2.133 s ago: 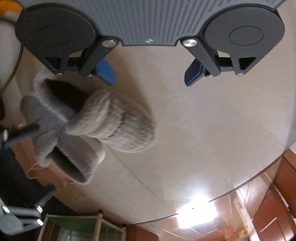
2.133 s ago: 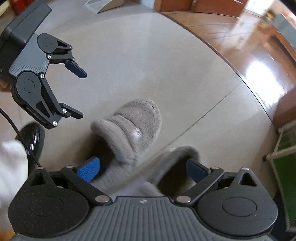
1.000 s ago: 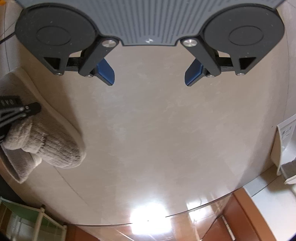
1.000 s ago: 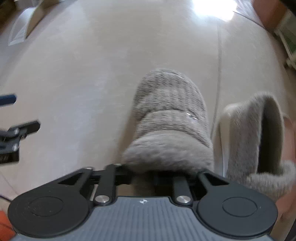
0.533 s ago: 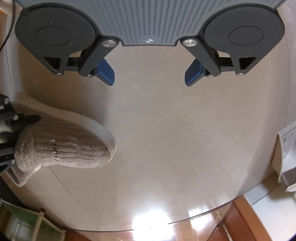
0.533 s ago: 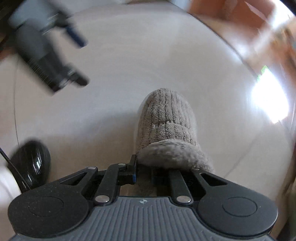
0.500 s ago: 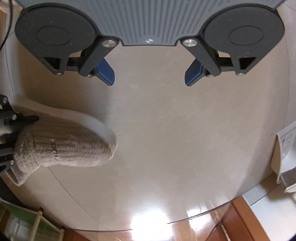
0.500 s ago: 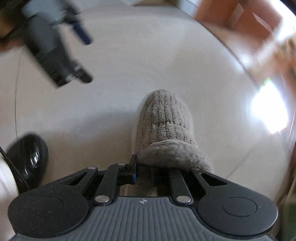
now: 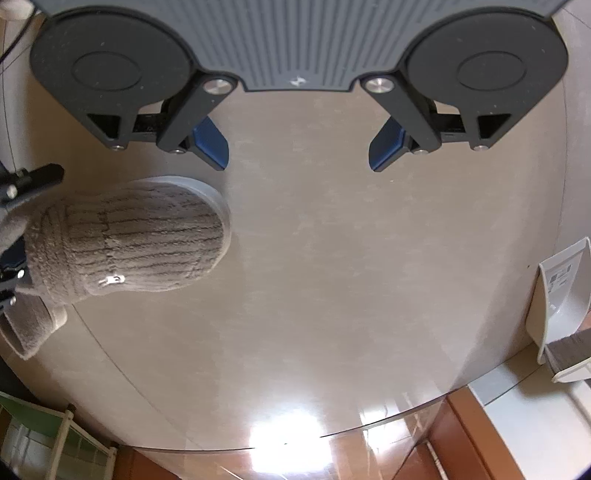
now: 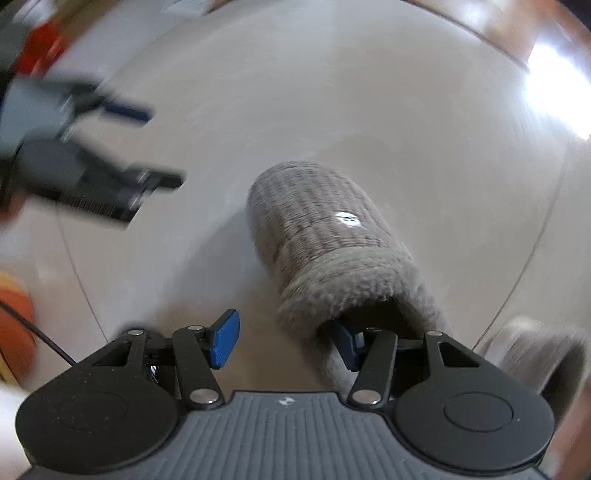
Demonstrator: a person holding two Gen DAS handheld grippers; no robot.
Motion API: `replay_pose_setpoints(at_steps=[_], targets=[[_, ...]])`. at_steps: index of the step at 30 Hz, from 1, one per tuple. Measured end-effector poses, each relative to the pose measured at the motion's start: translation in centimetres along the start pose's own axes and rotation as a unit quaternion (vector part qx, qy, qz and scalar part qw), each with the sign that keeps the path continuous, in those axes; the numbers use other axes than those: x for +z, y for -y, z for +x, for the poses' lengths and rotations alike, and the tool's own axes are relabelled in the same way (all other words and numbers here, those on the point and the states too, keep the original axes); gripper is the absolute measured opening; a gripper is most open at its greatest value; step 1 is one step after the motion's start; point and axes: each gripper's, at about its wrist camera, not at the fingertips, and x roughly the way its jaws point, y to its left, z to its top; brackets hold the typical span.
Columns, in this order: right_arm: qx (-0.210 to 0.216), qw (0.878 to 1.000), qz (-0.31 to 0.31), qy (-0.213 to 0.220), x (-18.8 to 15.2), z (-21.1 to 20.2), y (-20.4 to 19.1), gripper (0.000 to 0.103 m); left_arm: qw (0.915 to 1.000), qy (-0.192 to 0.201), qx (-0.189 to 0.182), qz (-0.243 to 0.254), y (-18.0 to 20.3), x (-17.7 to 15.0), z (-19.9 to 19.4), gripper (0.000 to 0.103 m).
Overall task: Organize objects
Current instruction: 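Lift the second grey slipper with the right gripper and turn it upright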
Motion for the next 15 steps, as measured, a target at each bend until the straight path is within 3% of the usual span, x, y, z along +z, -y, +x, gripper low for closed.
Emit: replay_pose_setpoints(at_steps=[4, 9, 10, 11, 13, 15], targets=[[0.034, 0.991, 0.133, 0.009, 0.8, 0.6, 2.5, 0.060, 0.9999, -0.003, 0.006, -0.010, -0.6, -0.1, 0.1, 0.083], [0.070, 0.961, 0.266, 0.021, 0.8, 1.5, 5.2, 0.059, 0.9998, -0.007, 0.008, -0.015, -0.7, -0.5, 0.1, 0.083], [0.075, 0.957, 0.281, 0.021, 0.9, 1.5, 5.6, 0.048, 0.9998, -0.008, 0.010, -0.017, -0.8, -0.6, 0.1, 0.083], [0.080, 0.955, 0.286, 0.018, 0.9, 1.7, 5.8, 0.031, 0.9997, -0.010, 0.013, -0.020, -1.0, -0.6, 0.1, 0.083], [0.093, 0.954, 0.283, 0.016, 1.1, 1.7, 5.8, 0.027, 0.9995, -0.012, 0.015, -0.026, -1.3, -0.7, 0.2, 0.083], [0.080, 0.968, 0.236, 0.014, 1.4, 1.2, 5.1, 0.023, 0.9993, -0.013, 0.019, -0.030, -1.6, -0.8, 0.2, 0.083]])
